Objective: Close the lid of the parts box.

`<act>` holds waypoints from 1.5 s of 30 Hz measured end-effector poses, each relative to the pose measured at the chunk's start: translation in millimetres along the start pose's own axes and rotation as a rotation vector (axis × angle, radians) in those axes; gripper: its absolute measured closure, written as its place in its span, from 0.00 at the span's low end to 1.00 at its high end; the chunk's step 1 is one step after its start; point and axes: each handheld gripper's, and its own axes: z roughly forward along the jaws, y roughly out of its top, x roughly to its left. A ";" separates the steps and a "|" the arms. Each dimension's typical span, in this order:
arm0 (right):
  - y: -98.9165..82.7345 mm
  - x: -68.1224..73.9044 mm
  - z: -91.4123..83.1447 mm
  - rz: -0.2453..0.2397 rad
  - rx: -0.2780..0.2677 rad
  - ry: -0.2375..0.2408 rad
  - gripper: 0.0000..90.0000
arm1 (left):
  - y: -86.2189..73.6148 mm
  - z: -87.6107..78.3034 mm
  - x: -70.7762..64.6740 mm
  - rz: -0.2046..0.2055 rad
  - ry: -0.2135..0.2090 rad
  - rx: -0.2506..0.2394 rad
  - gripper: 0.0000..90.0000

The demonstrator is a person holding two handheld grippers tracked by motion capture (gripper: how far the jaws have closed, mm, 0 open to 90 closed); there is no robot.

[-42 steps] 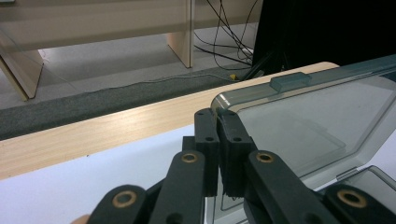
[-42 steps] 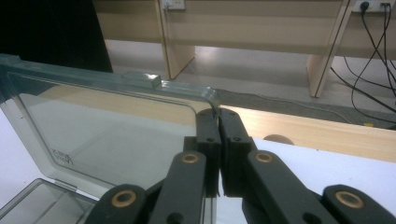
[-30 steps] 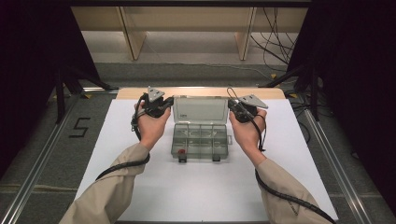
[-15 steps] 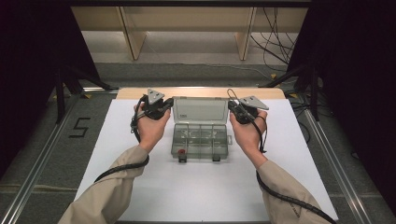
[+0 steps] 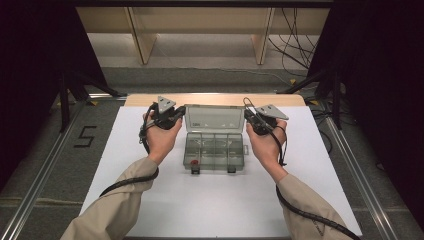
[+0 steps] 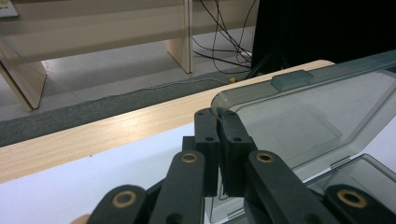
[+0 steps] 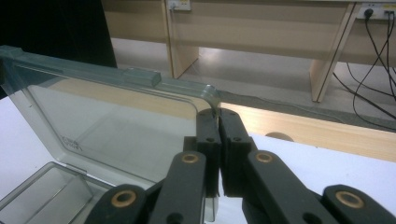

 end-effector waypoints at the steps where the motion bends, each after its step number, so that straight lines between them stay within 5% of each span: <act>1: -0.2 0.0 -0.6 -0.001 0.002 0.003 0.98 | -0.1 -0.2 -0.2 -0.001 0.000 0.000 0.97; 45: -8.1 3.8 -13.2 -0.051 -0.010 0.003 0.98 | -8.7 -12.1 -4.4 0.047 -0.011 -0.019 0.97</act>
